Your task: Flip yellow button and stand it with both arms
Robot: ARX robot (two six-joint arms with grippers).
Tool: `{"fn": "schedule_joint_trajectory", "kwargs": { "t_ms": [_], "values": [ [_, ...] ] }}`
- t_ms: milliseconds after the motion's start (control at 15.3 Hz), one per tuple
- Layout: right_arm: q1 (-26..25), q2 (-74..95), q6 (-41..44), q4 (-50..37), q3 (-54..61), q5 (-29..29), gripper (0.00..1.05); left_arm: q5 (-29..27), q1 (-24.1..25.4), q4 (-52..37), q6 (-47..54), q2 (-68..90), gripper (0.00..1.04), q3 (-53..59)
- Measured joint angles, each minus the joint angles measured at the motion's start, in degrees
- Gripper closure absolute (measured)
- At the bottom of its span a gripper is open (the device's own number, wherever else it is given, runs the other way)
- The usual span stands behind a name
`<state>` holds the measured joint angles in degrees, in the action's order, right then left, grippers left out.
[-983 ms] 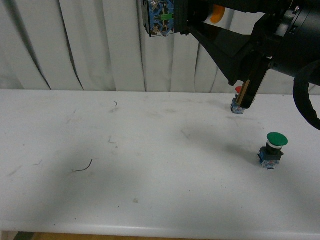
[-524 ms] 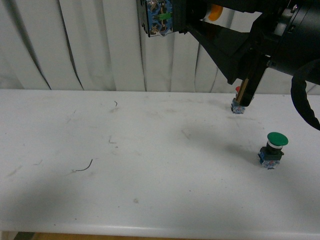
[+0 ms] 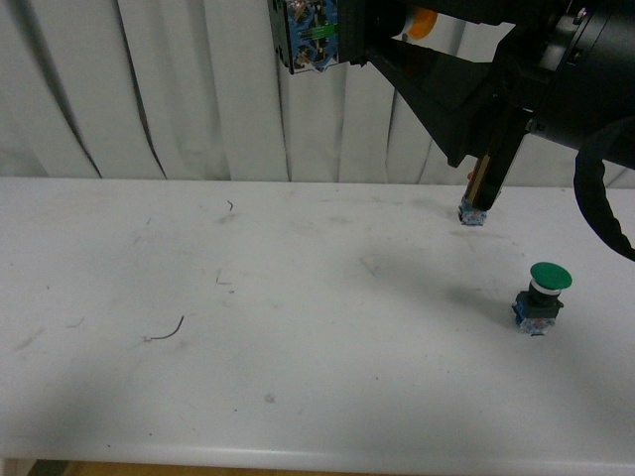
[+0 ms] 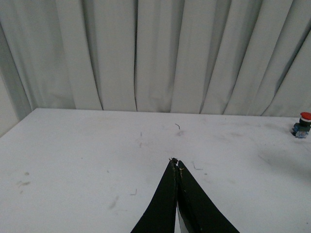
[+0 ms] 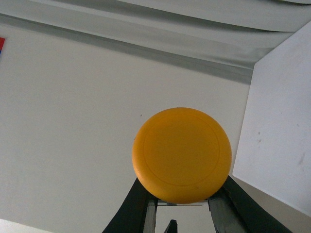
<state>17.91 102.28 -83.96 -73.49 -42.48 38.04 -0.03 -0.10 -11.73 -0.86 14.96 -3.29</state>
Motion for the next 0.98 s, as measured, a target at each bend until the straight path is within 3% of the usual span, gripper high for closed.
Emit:
{"fn": "schedule_joint_trajectory", "kwargs": {
  "t_ms": [328, 393, 983],
  "values": [
    [-0.3, 0.9, 0.0, 0.0, 0.0, -0.2, 0.79, 0.0, 0.0, 2.5, 0.0, -5.2, 1.03, 2.8],
    [-0.2, 0.9, 0.0, 0.0, 0.0, -0.1, 0.79, 0.2, 0.0, 11.8, 0.0, -12.0, 1.03, 2.8],
    [0.1, 0.6, 3.4, 0.2, 1.3, -1.3, 0.80, 0.0, 0.0, 12.1, 0.0, -14.4, 1.03, 2.8]
  ]
}}
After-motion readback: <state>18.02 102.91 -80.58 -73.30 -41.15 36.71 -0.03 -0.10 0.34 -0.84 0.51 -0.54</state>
